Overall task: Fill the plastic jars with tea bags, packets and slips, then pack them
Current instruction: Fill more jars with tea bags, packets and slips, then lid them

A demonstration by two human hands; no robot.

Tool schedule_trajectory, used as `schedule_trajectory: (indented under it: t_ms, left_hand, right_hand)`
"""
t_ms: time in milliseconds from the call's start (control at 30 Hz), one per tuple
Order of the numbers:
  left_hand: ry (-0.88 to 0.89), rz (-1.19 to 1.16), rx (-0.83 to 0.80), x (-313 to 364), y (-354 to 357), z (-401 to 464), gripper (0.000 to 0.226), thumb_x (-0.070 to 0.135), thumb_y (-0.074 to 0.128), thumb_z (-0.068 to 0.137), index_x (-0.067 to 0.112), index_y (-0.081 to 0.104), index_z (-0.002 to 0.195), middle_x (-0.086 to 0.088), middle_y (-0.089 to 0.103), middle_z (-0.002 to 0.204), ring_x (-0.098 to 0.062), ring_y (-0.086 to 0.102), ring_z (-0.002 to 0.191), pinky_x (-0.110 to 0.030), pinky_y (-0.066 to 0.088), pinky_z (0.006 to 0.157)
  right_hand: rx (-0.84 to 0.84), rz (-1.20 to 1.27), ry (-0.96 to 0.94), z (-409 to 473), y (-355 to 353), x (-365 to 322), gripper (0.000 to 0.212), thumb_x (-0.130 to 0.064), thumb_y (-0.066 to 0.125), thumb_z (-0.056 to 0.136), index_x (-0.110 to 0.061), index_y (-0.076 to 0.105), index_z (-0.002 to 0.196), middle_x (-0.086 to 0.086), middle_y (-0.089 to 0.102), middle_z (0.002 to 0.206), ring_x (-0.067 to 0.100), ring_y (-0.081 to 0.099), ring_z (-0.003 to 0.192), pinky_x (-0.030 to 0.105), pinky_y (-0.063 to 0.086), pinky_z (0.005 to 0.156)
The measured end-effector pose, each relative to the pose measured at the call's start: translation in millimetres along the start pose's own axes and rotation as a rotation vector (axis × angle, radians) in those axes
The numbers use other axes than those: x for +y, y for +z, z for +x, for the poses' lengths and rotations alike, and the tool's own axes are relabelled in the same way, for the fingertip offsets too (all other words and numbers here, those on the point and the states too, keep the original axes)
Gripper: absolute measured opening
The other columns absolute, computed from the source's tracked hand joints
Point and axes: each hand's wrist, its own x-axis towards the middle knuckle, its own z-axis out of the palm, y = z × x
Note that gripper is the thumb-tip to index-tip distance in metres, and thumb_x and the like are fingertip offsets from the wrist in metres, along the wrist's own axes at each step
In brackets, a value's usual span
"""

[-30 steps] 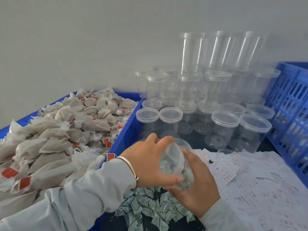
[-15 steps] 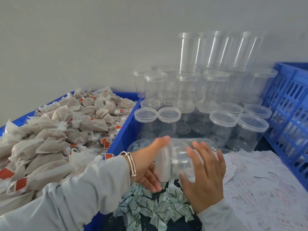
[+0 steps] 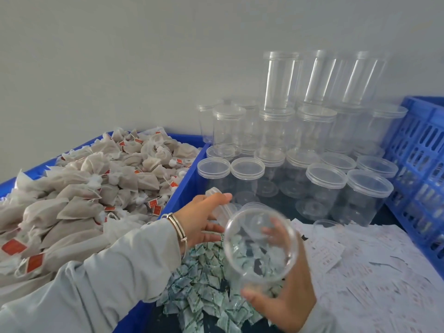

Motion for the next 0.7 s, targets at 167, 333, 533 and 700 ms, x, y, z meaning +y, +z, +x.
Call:
schedule_trajectory:
  t_ms: [167,333,533,700]
  left_hand:
    - [-0.048,-0.039,-0.13,-0.5,1.2,-3.5,0.025,0.021,0.055,0.089,0.017,0.045,0.111,-0.028,0.05,0.127,-0.04,0.061,0.106,-0.051,0.049,0.094]
    - [-0.054,-0.127,-0.181,-2.3,1.1,-4.4,0.021,0.011,0.05,0.086,0.014,0.052,0.107,-0.018,0.061,0.107,-0.032,0.065,0.089,-0.043,0.055,0.08]
    - [0.033,-0.014,-0.115,-2.3,4.1,-0.7,0.034,0.018,0.057,0.09,0.01,0.051,0.122,-0.019,0.058,0.118,-0.027,0.065,0.088,-0.04,0.055,0.077]
    - [0.124,-0.04,-0.007,-0.2,0.8,1.3,0.033,0.012,0.053,0.091,0.017,0.048,0.123,-0.003,0.058,0.103,-0.017,0.062,0.075,-0.026,0.053,0.057]
  right_hand:
    - [-0.276,0.001,0.034,-7.9,8.5,-1.4,0.103,-0.039,0.085,0.059,-0.011,0.033,0.143,0.005,0.044,0.143,0.021,0.042,0.134,0.043,0.041,0.104]
    - [-0.251,-0.076,0.012,-9.1,8.7,-8.6,0.101,-0.049,0.081,0.054,-0.016,0.038,0.139,0.001,0.044,0.139,0.014,0.046,0.129,0.026,0.044,0.099]
    - [-0.227,-0.144,0.065,-3.7,4.4,3.3,0.096,-0.059,0.077,0.056,-0.018,0.04,0.135,-0.009,0.043,0.132,0.011,0.046,0.124,0.028,0.043,0.101]
    - [0.058,-0.193,0.247,1.6,-6.4,16.3,0.088,-0.061,0.075,0.055,-0.041,0.032,0.129,-0.03,0.038,0.123,-0.008,0.042,0.117,0.014,0.037,0.091]
